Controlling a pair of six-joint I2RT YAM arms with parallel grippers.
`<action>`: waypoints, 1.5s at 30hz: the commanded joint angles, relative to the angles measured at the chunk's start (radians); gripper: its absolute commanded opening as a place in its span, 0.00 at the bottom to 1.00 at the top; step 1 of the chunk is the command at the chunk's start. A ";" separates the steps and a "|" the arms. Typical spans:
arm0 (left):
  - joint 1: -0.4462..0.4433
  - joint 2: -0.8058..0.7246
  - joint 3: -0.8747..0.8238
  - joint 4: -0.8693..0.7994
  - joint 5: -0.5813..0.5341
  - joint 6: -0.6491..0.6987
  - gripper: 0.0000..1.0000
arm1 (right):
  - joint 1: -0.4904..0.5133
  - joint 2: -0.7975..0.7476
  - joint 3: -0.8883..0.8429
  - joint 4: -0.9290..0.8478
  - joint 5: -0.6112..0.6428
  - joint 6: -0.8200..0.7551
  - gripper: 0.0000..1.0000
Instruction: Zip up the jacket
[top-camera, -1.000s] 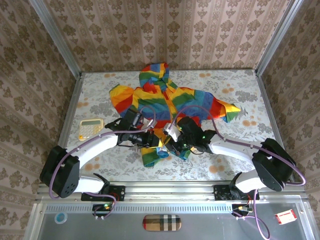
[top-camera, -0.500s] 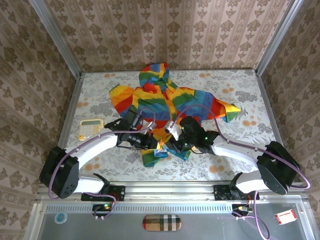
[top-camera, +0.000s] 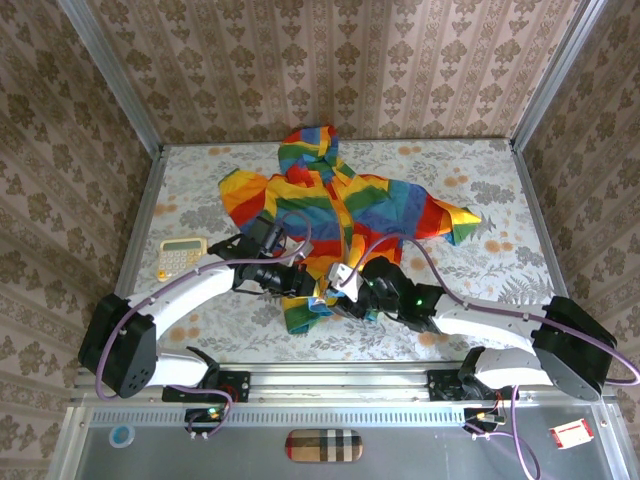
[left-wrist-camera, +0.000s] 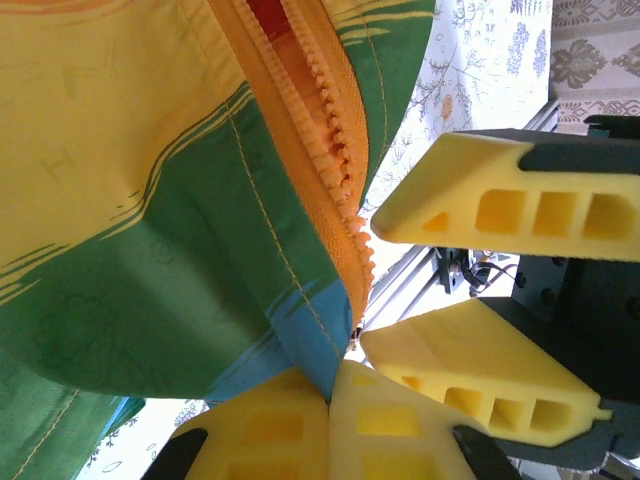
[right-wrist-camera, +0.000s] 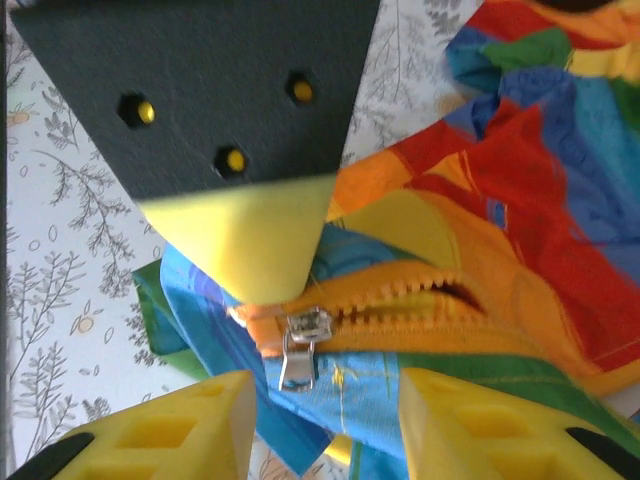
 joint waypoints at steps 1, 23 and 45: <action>-0.001 -0.015 0.034 -0.025 0.018 0.019 0.00 | 0.017 0.010 -0.017 0.097 0.094 -0.060 0.37; -0.001 -0.024 0.035 -0.027 0.023 0.023 0.00 | 0.031 0.088 0.018 0.097 0.126 -0.122 0.22; 0.002 -0.019 0.042 -0.038 0.017 0.035 0.00 | 0.031 0.085 0.069 0.054 0.076 -0.120 0.03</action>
